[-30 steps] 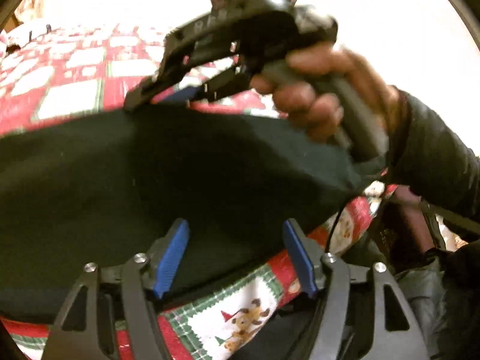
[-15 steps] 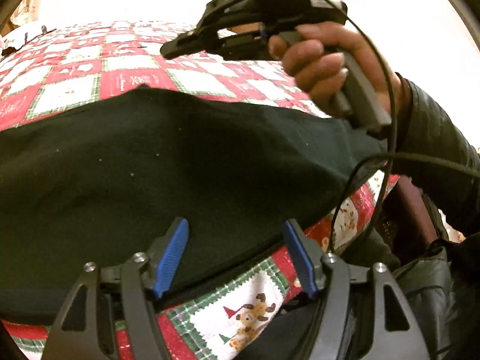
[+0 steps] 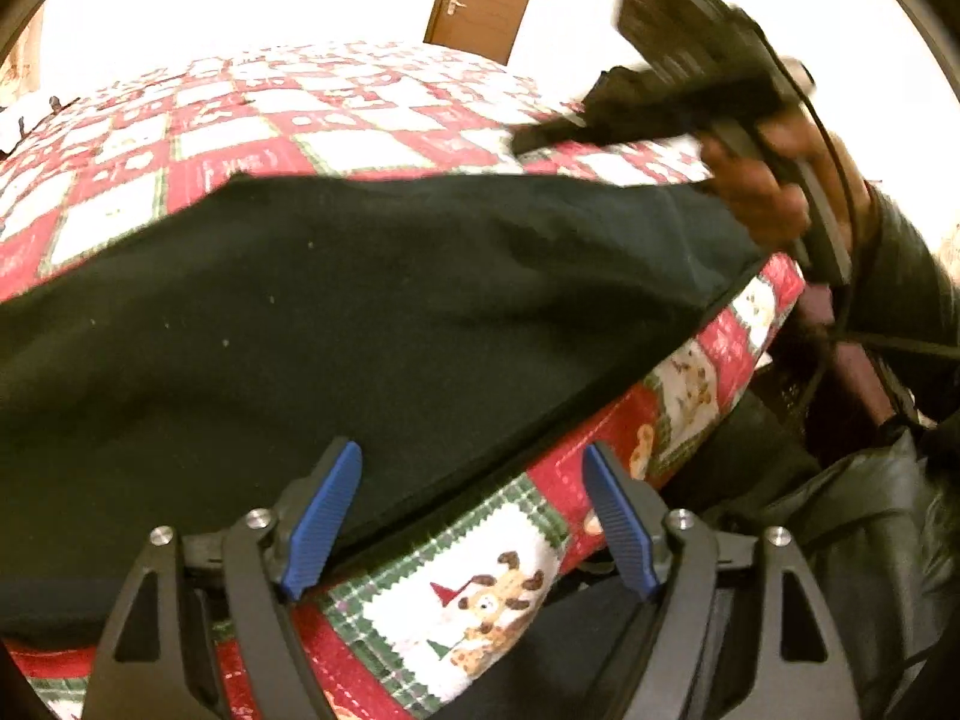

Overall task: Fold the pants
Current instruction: 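Open the right gripper and lift it away from the folded pants, then lower the right gripper onto the folded black pants and close on the fabric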

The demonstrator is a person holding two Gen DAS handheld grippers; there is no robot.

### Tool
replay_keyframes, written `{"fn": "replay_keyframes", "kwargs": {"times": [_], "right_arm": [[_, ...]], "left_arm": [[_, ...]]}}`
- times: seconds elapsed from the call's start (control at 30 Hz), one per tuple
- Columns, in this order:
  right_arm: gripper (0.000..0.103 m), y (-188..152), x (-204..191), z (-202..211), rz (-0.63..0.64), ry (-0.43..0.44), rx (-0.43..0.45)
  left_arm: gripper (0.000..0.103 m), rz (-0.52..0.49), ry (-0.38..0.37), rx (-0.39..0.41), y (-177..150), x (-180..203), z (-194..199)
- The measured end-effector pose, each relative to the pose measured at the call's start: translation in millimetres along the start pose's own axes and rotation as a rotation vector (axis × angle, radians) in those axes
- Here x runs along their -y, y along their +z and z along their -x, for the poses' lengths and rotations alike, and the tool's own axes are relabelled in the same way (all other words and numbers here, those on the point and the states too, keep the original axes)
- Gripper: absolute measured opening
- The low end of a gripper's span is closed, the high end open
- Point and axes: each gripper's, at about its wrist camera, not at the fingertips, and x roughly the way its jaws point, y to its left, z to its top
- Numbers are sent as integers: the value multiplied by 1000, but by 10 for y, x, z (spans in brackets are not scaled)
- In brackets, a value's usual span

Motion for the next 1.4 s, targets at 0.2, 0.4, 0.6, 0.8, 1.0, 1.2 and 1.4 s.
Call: {"fn": "replay_keyframes", "kwargs": {"times": [0.2, 0.4, 0.6, 0.8, 1.0, 1.2, 1.4], "right_arm": [[1, -516, 508, 815, -99, -132, 148], [2, -976, 1085, 1444, -226, -212, 251], [2, -1193, 1643, 1720, -297, -372, 296], [2, -1101, 2009, 1810, -322, -433, 307], [2, -1085, 1653, 2023, -158, -641, 376], [2, -1217, 2109, 2353, -282, -745, 381], [2, -1242, 2400, 2469, -355, -621, 428]], "left_arm": [[79, 27, -49, 53, 198, 77, 27], [81, 21, -10, 8, 132, 45, -227], [88, 20, 12, -15, 199, 135, -261], [90, 19, 42, -25, 216, 190, -292], [90, 42, 35, -28, 263, 216, -288], [90, 12, 53, -32, 273, 292, -354], [91, 7, 78, -47, 352, 367, -370]]}}
